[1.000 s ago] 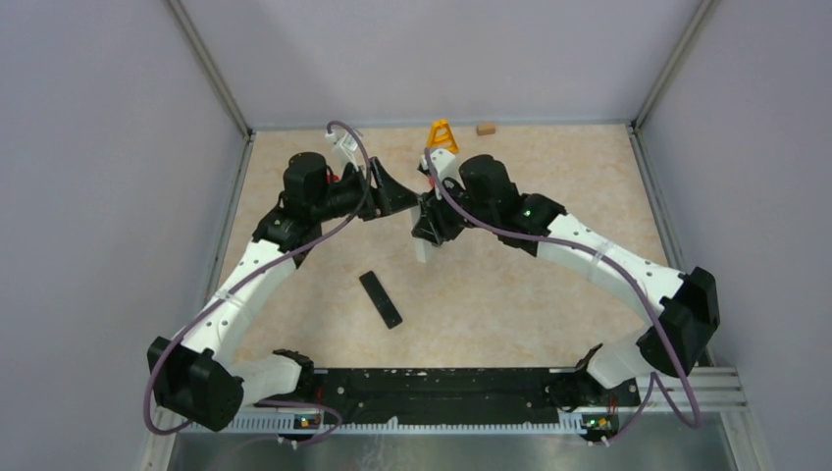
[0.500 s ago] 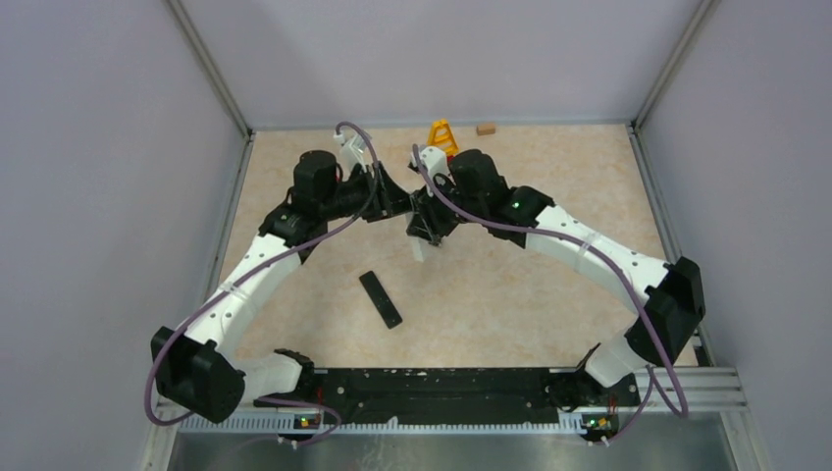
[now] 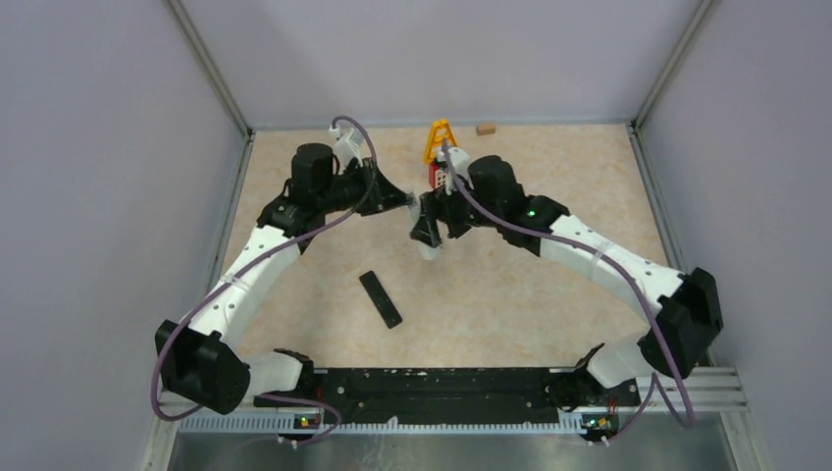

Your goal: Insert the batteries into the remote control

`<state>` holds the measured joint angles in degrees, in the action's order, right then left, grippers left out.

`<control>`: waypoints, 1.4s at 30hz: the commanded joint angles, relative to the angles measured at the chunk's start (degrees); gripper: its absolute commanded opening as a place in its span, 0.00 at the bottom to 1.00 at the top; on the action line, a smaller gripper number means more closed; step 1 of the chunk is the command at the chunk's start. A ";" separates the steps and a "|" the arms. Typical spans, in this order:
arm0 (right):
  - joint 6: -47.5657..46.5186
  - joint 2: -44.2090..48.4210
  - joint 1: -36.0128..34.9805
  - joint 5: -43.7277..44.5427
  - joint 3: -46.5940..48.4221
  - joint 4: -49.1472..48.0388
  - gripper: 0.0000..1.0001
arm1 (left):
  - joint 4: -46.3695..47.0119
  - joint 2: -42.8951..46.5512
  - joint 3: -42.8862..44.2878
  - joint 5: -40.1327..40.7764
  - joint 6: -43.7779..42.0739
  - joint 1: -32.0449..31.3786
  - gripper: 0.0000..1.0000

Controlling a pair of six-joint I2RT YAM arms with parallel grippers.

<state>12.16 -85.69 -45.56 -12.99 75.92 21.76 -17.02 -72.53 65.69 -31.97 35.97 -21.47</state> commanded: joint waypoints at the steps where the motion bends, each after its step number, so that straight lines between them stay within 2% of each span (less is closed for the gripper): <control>1: 16.85 13.24 8.69 -5.79 -10.45 -17.19 0.90 | 6.61 1.33 2.16 -4.33 1.84 5.57 0.00; 3: 25.66 16.80 12.27 -5.84 -15.13 -22.90 0.94 | 12.01 2.26 0.70 -6.44 6.48 7.88 0.00; 6: 38.80 18.74 14.00 -6.00 -18.59 -29.11 0.96 | 21.27 3.78 -1.83 -6.83 15.04 9.24 0.00; 9: 51.21 17.31 13.94 -9.03 -20.88 -38.72 0.96 | 27.41 4.69 -2.92 -4.80 22.07 9.26 0.00; 12: 58.29 15.00 13.91 -10.60 -22.03 -45.36 0.96 | 32.70 5.78 -4.83 -2.78 28.19 9.26 0.00; 17: 58.87 13.91 13.67 -9.82 -21.43 -46.92 0.95 | 34.94 8.37 -7.41 1.05 30.00 9.26 0.00; 20: 61.89 13.53 13.67 -12.33 -24.94 -58.26 0.87 | 37.85 9.74 -9.28 0.92 29.94 9.26 0.00; 24: 65.06 11.96 12.17 -14.87 -26.62 -64.62 0.78 | 41.21 12.02 -12.28 2.21 30.33 9.26 0.00; 29: 64.19 12.16 10.81 -15.83 -25.45 -63.69 0.79 | 43.78 14.00 -14.03 2.22 31.76 9.26 0.00; 34: 60.46 12.31 10.07 -16.33 -23.19 -55.91 0.82 | 50.26 14.81 -17.78 3.44 35.94 9.26 0.00; 38: 60.48 11.81 9.97 -16.17 -24.64 -55.97 0.86 | 50.95 15.18 -18.67 4.83 36.52 9.24 0.00; 39: 61.41 11.83 9.97 -15.48 -25.79 -58.08 0.86 | 50.82 15.12 -18.57 4.46 36.77 9.21 0.00; 42: 68.37 11.24 9.97 -13.57 -30.82 -73.54 0.82 | 50.79 14.79 -18.78 3.14 38.43 9.10 0.00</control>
<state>74.78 -74.02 -35.14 -28.14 49.01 -36.01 28.12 -58.87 47.07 -28.64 71.48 -12.14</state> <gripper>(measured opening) 0.847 0.243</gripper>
